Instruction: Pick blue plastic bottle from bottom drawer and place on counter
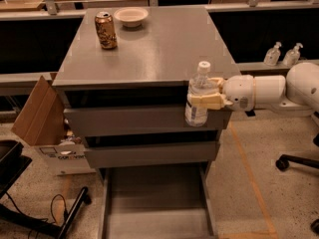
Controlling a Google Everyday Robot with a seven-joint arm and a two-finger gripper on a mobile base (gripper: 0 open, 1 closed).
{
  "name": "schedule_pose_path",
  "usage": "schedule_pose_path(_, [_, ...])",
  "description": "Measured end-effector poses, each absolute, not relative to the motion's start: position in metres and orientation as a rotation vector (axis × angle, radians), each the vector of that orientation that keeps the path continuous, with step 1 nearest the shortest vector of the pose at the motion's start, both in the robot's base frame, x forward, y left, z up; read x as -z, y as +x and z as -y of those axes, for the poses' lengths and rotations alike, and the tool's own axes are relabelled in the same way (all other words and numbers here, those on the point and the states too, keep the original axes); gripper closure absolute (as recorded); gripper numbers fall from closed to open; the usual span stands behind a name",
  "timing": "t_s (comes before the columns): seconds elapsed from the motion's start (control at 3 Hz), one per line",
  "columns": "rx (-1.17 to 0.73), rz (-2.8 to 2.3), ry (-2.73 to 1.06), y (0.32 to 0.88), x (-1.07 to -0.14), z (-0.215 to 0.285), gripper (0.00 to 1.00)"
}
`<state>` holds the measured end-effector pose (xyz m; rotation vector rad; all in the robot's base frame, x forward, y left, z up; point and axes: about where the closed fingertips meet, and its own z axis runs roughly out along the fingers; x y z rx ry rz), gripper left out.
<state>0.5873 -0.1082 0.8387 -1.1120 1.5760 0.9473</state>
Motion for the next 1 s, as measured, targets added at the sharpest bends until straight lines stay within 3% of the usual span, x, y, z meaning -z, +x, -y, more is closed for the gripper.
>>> schedule_pose_path(1.0, [-0.818, -1.514, -0.880, 0.681, -0.990, 0.148, 1.00])
